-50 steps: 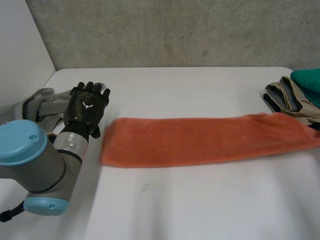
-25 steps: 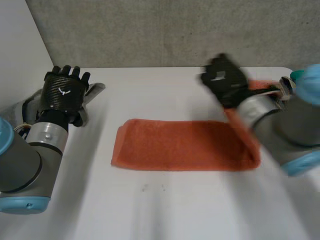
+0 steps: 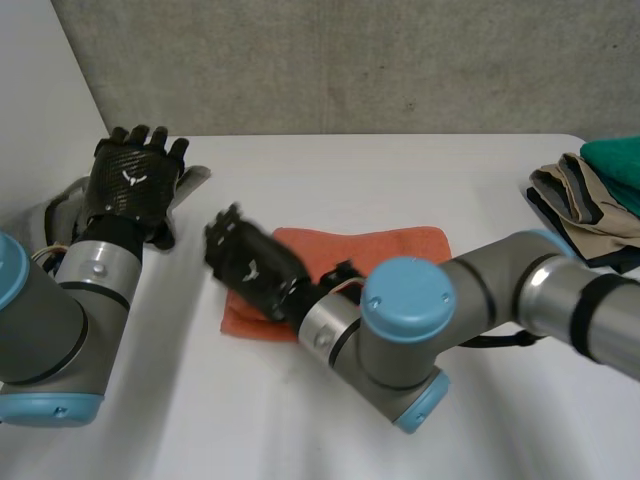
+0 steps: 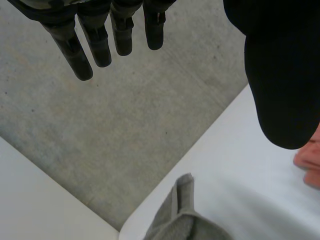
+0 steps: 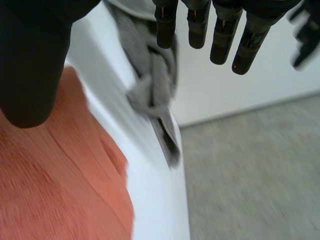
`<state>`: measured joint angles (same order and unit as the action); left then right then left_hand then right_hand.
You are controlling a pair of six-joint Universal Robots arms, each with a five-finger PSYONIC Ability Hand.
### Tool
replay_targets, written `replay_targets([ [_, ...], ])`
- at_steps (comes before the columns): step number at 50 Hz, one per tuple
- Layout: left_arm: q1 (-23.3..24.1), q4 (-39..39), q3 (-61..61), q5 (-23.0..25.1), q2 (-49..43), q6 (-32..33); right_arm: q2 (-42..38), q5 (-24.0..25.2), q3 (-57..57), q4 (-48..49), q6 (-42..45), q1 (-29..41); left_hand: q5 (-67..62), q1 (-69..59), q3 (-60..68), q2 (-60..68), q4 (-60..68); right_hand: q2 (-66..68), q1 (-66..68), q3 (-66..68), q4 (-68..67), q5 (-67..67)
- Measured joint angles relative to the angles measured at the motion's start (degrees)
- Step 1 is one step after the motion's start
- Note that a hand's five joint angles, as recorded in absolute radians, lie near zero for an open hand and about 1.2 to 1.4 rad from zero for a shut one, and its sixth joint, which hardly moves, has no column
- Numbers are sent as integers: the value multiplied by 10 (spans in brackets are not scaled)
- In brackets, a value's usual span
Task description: Fold the laundry.
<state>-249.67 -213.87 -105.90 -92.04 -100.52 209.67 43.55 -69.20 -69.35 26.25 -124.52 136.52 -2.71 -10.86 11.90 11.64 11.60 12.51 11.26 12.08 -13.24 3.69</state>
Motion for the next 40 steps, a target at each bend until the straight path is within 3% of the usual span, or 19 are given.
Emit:
replay_targets([
  [1, 0, 0, 0, 0, 0, 0, 0, 0, 0, 0, 0, 0, 0, 0, 0, 0, 0, 0, 0, 0, 0, 0],
  [4, 13, -1, 13, 0, -3, -1, 45, -71, -30, -5, -52, -23, 0, 0, 0, 0, 0, 0, 0, 0, 0, -2],
  [6, 18, -2, 17, 0, -5, -2, 53, -81, -36, -5, -63, -27, 0, 0, 0, 0, 0, 0, 0, 0, 0, -2],
  [8, 44, -3, 32, 1, -20, -7, 116, -145, -81, -30, -157, -69, 0, 0, 0, 0, 0, 0, 0, 0, 0, -2],
  [9, 51, -3, 36, 1, -25, -9, 129, -155, -90, -38, -177, -77, 0, 0, 0, 0, 0, 0, 0, 0, 0, -2],
  [19, 111, -3, 80, -2, -95, -18, 189, -170, -180, -213, -343, -198, 0, 0, 0, 0, 0, 0, 0, 0, 0, -2],
  [24, 123, -4, 90, -2, -113, -18, 171, -164, -219, -220, -356, -246, 0, 0, 0, 0, 0, 30, 18, 29, -17, 19],
  [27, 124, -3, 90, -2, -116, -18, 160, -162, -228, -206, -351, -261, 0, 0, 0, 0, 0, 220, 185, 212, -199, 191],
  [28, 124, -3, 90, -2, -116, -18, 152, -161, -233, -196, -345, -271, 0, 0, 0, 0, 0, 363, 299, 362, -349, 334],
  [30, 124, -3, 89, -2, -115, -18, 145, -161, -235, -186, -337, -281, 0, 0, 0, 0, 0, 515, 358, 513, -502, 470],
  [37, 122, -1, 82, -3, -108, -17, 140, -164, -230, -164, -290, -301, 0, 0, 0, 0, 0, 547, 371, 558, -547, 496],
  [40, 119, 2, 71, -3, -94, -16, 161, -170, -209, -150, -228, -300, 0, 0, 0, 0, 0, 547, 387, 558, -548, 504],
])
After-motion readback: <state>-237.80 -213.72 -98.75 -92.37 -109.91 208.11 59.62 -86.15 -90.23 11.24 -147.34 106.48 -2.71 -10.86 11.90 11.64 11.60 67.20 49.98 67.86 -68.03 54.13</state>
